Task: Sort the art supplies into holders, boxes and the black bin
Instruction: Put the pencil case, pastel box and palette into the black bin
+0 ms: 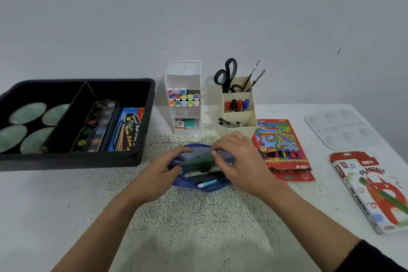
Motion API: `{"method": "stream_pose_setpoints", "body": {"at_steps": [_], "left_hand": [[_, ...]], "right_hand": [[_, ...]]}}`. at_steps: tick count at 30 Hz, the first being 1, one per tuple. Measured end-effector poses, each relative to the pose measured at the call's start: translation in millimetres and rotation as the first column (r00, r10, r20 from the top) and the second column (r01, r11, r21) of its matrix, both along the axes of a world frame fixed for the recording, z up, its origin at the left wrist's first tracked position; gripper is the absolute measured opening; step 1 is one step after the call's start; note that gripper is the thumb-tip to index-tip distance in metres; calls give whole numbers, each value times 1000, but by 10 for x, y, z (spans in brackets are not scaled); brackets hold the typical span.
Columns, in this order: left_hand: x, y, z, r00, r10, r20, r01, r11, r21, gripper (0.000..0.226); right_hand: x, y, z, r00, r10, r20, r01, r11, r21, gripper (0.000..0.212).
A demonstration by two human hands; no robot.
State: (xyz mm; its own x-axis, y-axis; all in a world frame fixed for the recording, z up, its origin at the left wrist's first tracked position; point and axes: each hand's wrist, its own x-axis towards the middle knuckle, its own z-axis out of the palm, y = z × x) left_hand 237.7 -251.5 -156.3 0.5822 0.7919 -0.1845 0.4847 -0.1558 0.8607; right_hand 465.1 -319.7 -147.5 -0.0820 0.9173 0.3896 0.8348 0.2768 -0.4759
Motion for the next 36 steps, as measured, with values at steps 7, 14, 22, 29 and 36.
{"method": "stream_pose_setpoints", "body": {"at_steps": [7, 14, 22, 29, 36], "left_hand": [[77, 80, 1, 993, -48, -107, 64, 985, 159, 35], [284, 40, 176, 957, 9, -289, 124, 890, 439, 27], [888, -299, 351, 976, -168, -137, 211, 883, 419, 21], [983, -356, 241, 976, -130, -176, 199, 863, 464, 9], [995, -357, 271, 949, -91, -303, 250, 802, 542, 19]], "right_hand": [[676, -287, -73, 934, -35, -357, -99, 932, -350, 41], [566, -233, -249, 973, -68, -220, 28, 983, -181, 31], [323, -304, -273, 943, -131, -308, 98, 988, -120, 20], [413, -331, -359, 819, -212, -533, 87, 965, -249, 18], [434, -324, -324, 886, -56, -460, 11, 995, -99, 11]]}}
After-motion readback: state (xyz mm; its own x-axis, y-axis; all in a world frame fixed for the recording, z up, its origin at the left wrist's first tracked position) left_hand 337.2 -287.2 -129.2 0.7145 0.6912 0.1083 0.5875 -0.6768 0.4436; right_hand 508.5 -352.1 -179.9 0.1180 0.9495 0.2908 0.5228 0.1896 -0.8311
